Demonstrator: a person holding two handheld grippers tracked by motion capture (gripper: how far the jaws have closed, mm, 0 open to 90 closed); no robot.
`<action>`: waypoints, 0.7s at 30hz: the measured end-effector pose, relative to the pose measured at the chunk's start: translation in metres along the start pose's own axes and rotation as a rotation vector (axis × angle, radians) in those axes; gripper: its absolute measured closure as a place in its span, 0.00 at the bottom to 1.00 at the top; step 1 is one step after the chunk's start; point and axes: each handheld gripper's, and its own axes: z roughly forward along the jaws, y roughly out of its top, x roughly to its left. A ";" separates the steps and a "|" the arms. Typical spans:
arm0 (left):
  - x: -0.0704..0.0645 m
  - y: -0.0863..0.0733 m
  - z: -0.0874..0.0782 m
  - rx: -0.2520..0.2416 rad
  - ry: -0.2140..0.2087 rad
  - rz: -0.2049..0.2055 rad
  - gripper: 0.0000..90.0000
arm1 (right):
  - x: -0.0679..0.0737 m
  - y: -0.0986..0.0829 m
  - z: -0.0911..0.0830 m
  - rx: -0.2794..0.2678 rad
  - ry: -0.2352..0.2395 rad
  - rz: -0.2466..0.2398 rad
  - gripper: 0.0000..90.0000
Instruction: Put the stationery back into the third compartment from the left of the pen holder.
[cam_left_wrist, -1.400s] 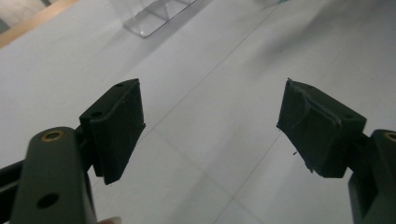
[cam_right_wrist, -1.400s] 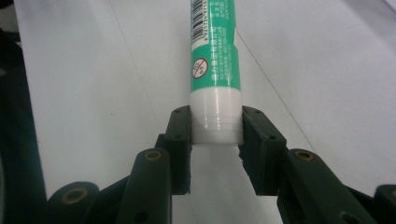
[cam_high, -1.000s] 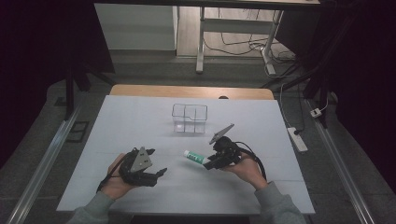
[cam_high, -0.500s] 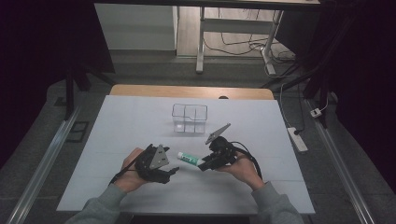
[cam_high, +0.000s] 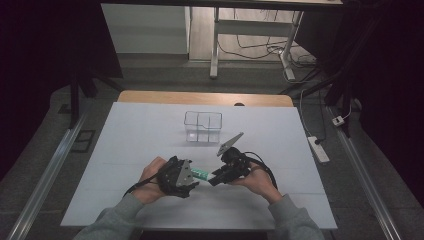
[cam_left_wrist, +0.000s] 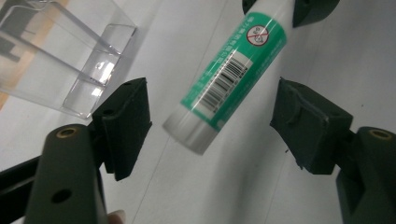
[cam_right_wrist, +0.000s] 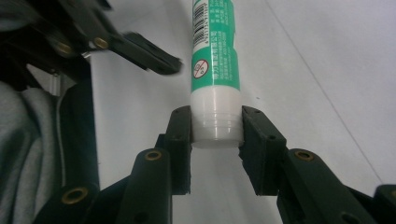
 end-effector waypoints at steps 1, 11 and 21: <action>-0.001 0.000 0.002 0.010 0.003 0.016 0.34 | 0.001 0.000 0.000 -0.006 0.006 0.000 0.72; -0.008 0.000 0.004 0.044 -0.017 0.087 0.62 | 0.005 0.002 -0.001 -0.019 0.021 -0.029 0.72; -0.003 -0.005 0.004 0.023 -0.076 0.032 0.72 | 0.005 0.002 -0.012 -0.150 0.005 -0.010 0.60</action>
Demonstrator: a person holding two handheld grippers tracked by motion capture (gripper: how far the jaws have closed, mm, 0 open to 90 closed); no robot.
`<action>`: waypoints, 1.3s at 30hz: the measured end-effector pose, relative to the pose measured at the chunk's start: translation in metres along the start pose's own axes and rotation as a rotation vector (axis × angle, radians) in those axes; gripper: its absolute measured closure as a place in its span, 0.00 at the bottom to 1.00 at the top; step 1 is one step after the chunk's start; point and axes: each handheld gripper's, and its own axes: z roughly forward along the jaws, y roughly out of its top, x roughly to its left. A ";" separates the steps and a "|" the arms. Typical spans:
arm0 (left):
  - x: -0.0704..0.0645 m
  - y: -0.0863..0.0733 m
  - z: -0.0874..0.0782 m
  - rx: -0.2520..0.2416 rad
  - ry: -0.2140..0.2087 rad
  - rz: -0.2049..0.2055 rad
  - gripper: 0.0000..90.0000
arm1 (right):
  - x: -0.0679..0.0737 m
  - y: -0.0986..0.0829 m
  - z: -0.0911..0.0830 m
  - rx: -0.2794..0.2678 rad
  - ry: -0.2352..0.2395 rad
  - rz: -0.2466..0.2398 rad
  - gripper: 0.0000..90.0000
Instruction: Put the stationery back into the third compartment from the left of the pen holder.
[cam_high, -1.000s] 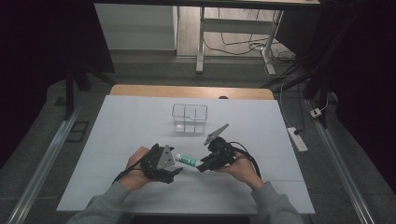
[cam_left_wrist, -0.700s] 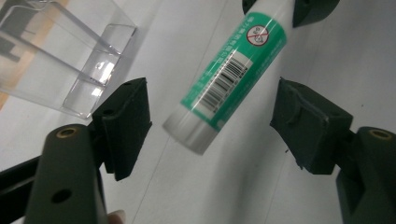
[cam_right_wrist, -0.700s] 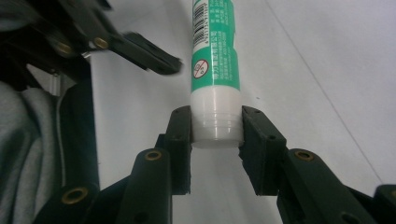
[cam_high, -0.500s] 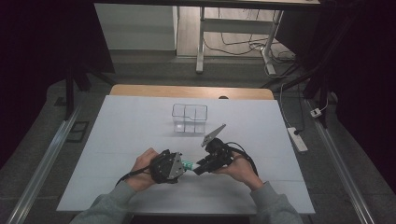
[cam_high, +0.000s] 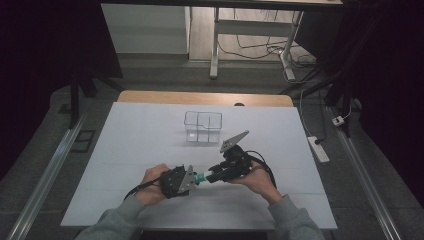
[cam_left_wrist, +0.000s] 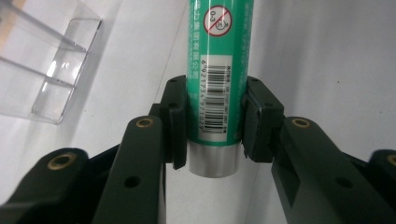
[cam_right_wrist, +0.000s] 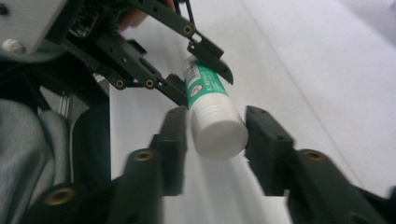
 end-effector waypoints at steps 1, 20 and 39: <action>0.001 -0.001 0.000 -0.003 0.002 -0.010 0.72 | 0.000 0.000 -0.001 -0.023 -0.008 -0.005 0.56; 0.032 -0.025 -0.014 -0.117 0.049 -0.269 0.72 | -0.001 -0.012 -0.020 -0.261 -0.178 0.009 0.36; 0.032 -0.024 -0.016 -0.204 0.057 -0.342 0.72 | 0.004 -0.014 -0.012 -0.358 -0.219 -0.003 0.38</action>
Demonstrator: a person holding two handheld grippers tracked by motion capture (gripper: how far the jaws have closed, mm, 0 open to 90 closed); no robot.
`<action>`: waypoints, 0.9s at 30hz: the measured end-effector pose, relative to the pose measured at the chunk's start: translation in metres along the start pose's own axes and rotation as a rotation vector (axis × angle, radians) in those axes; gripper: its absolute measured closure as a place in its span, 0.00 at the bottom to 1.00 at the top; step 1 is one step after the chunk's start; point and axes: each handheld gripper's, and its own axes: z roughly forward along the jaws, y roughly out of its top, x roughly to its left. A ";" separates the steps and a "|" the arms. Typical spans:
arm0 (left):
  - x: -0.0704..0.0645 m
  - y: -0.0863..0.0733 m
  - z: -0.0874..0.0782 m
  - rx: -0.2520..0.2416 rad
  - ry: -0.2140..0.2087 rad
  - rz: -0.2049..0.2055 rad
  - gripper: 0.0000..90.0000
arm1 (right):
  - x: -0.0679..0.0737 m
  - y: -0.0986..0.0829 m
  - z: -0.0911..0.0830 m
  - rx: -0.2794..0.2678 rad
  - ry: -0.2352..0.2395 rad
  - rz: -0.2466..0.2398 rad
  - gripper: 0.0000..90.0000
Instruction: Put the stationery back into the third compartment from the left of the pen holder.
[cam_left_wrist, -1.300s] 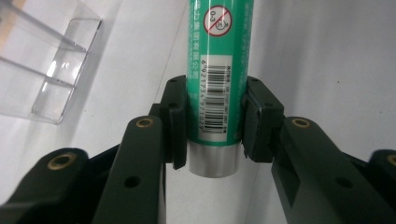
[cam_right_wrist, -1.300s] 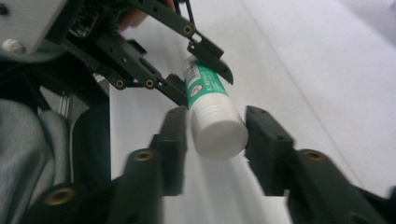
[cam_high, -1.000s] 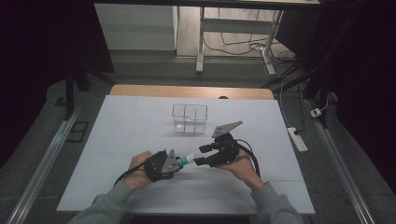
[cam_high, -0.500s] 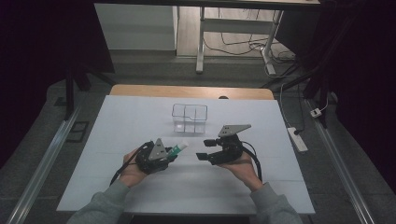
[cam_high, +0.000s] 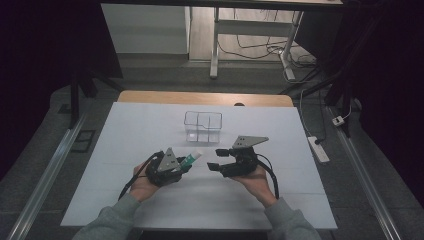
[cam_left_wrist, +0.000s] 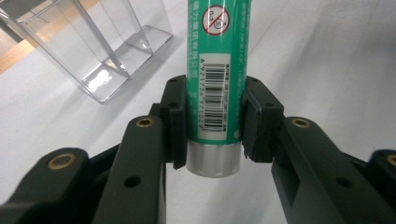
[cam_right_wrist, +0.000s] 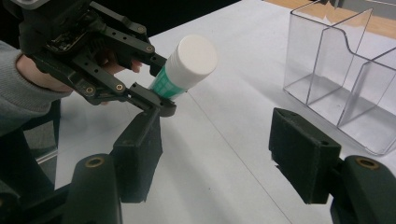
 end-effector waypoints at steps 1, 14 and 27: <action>0.000 0.000 0.000 -0.005 0.001 -0.003 0.72 | 0.000 0.000 0.000 -0.005 0.002 0.002 0.38; -0.013 0.006 0.005 -0.048 -0.033 0.014 0.72 | 0.012 -0.002 0.017 -0.076 0.037 0.006 0.44; -0.020 0.007 0.012 -0.019 -0.043 0.019 0.69 | 0.010 -0.003 0.021 -0.123 0.120 0.046 0.70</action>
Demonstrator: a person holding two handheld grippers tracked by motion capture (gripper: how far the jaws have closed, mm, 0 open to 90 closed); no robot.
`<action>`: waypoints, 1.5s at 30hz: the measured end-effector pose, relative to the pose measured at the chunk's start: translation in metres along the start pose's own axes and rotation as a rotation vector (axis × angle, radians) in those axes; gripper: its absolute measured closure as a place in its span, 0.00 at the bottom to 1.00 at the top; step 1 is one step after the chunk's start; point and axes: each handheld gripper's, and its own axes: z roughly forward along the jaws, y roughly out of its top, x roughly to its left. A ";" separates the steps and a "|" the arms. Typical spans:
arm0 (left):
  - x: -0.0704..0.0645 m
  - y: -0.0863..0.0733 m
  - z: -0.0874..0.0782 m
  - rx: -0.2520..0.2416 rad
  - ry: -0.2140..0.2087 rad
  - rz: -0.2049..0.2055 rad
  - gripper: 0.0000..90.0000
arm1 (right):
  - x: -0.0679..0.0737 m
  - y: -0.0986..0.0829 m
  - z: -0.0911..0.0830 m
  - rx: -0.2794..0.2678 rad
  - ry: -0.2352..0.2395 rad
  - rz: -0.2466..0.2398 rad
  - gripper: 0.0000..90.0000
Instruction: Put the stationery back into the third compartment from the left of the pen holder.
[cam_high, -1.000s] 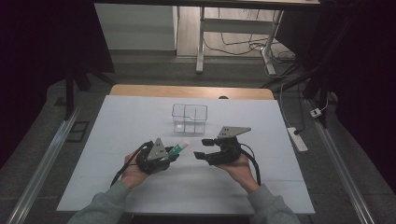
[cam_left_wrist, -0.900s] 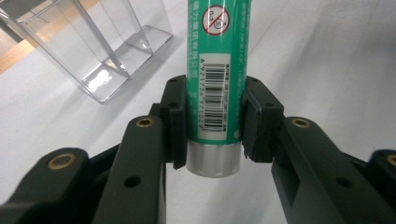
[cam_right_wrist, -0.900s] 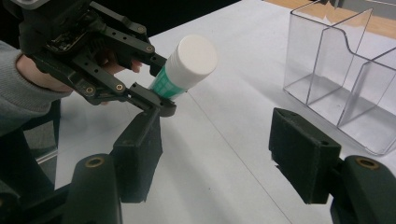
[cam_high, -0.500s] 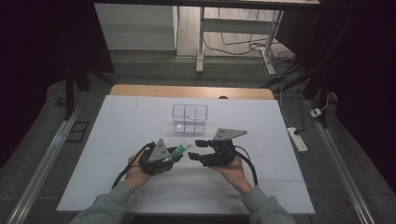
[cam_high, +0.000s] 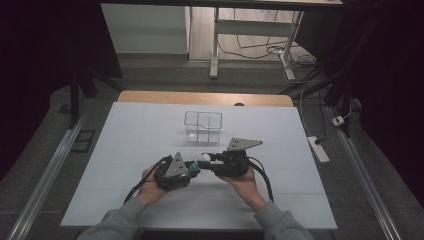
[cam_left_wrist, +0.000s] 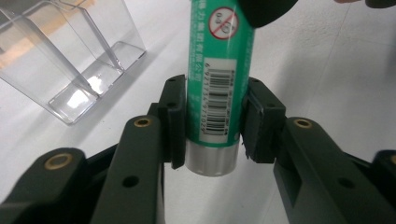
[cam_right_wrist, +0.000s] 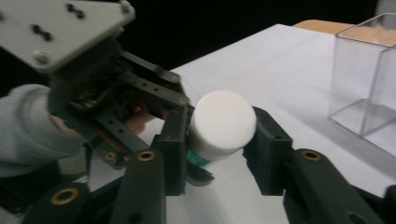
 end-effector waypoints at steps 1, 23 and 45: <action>0.000 0.000 0.001 0.004 0.005 -0.015 0.68 | 0.001 0.000 0.000 0.005 0.001 -0.007 0.71; 0.024 -0.022 -0.025 0.068 0.026 -0.126 0.40 | -0.004 0.012 -0.024 -0.036 -0.110 -0.044 0.71; 0.041 -0.080 -0.076 0.111 0.144 -0.241 0.37 | -0.016 0.031 -0.051 -0.123 -0.181 -0.050 0.72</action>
